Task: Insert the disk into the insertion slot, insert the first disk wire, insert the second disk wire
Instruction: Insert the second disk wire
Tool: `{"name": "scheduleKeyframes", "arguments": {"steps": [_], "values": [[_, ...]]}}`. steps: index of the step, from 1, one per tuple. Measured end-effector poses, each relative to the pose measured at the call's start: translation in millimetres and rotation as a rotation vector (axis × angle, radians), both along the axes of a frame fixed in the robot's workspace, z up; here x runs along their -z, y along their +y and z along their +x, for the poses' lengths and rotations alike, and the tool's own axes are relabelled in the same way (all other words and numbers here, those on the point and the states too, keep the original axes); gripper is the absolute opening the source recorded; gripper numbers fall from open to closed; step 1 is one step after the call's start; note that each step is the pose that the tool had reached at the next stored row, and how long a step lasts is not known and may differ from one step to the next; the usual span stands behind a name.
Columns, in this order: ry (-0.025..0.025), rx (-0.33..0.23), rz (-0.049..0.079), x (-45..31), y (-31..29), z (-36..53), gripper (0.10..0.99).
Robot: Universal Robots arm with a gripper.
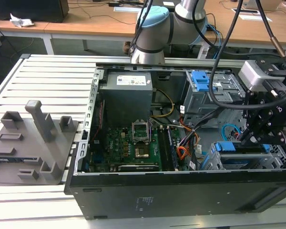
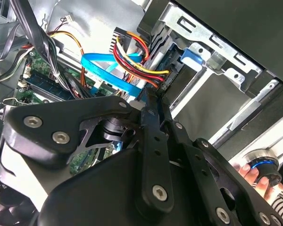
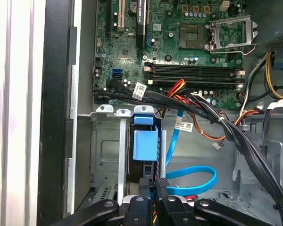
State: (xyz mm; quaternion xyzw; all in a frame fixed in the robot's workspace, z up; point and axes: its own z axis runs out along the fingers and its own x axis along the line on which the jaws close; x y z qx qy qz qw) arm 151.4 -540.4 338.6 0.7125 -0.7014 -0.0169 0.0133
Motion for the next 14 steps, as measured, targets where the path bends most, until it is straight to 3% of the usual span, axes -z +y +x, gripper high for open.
{"name": "scheduleKeyframes", "arguments": {"steps": [11,12,14], "values": [[-0.0002,0.000,0.001,3.3,0.1,0.1,0.176],[0.0000,0.000,0.001,2.9,0.0,0.1,0.239],[0.0000,0.000,0.000,-4.5,0.0,0.0,0.239]]}}
